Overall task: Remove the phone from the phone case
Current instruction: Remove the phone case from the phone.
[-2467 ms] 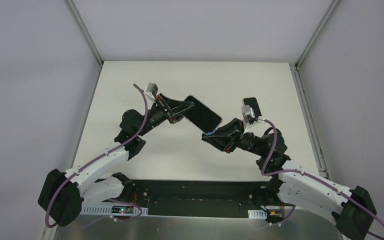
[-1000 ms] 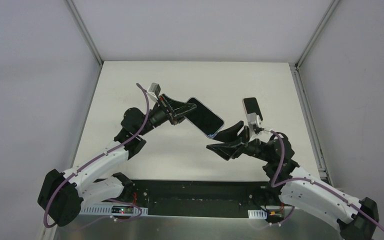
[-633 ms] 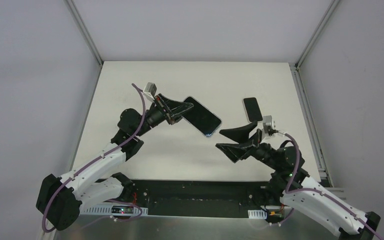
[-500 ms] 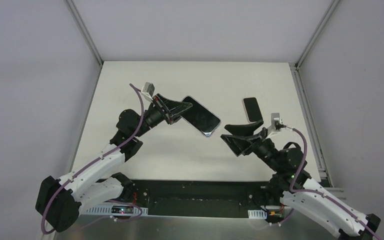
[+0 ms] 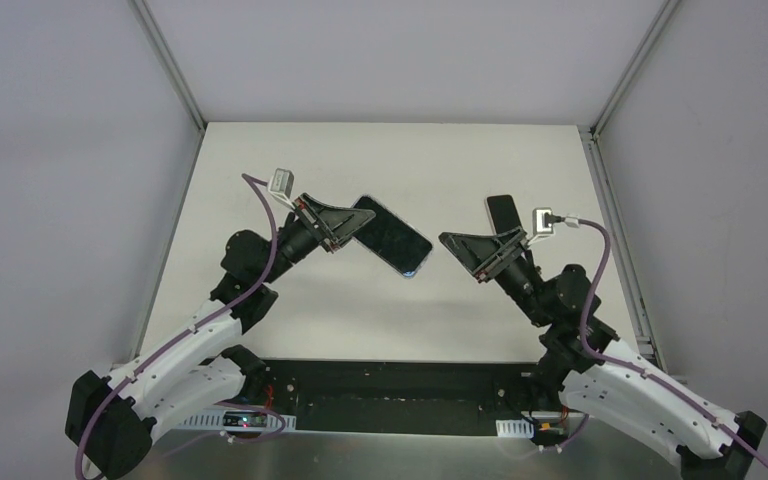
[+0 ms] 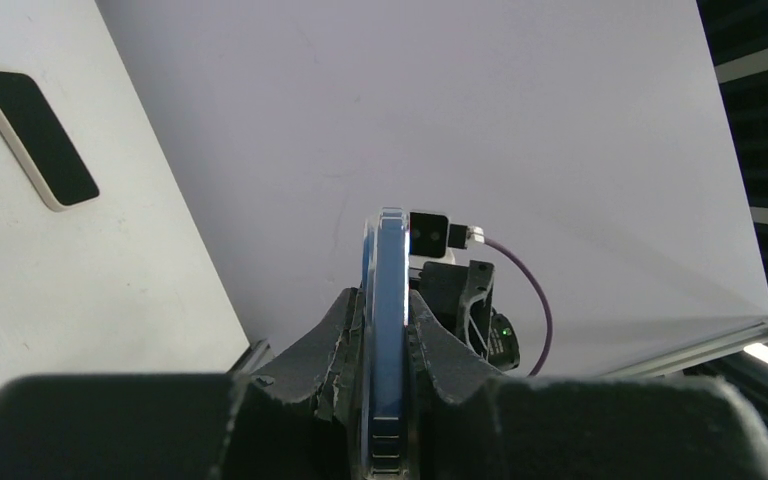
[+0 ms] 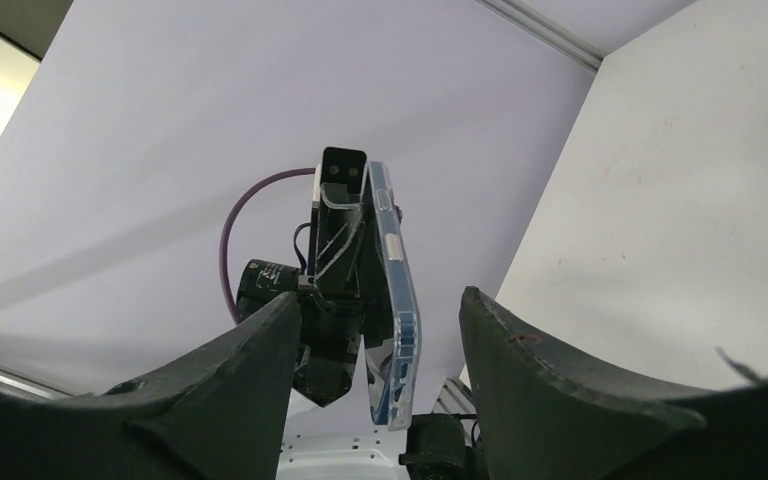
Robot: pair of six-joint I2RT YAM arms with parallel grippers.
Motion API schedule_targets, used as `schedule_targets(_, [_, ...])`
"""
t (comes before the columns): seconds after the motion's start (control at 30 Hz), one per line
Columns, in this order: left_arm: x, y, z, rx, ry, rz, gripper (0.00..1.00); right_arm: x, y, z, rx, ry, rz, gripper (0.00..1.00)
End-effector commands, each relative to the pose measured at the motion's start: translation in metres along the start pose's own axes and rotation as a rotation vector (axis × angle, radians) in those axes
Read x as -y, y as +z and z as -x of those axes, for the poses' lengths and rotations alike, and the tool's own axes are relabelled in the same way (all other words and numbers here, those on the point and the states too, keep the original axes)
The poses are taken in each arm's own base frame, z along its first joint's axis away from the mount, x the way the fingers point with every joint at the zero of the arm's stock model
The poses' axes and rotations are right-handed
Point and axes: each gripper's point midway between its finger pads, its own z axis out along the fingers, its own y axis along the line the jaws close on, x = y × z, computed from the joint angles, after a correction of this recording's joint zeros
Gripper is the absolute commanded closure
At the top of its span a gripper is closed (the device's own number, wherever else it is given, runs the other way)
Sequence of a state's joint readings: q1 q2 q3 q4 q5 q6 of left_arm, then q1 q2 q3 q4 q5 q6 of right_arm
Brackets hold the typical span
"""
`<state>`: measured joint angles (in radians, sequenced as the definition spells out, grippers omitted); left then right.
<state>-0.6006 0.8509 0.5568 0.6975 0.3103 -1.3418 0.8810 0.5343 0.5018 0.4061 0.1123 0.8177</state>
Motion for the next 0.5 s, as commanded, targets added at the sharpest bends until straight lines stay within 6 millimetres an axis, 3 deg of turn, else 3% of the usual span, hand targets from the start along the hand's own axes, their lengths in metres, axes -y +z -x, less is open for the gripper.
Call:
schedule_targets(0.0, [0.039, -0.006, 0.012, 0.053, 0.071, -0.134, 1.0, -0.017, 0.008, 0.004, -0.001, 0.075, 0.022, 0.39])
schedule_targets(0.47, [0.041, -0.005, 0.011, 0.048, 0.072, -0.137, 1.0, -0.02, 0.02, -0.006, -0.042, 0.126, 0.044, 0.53])
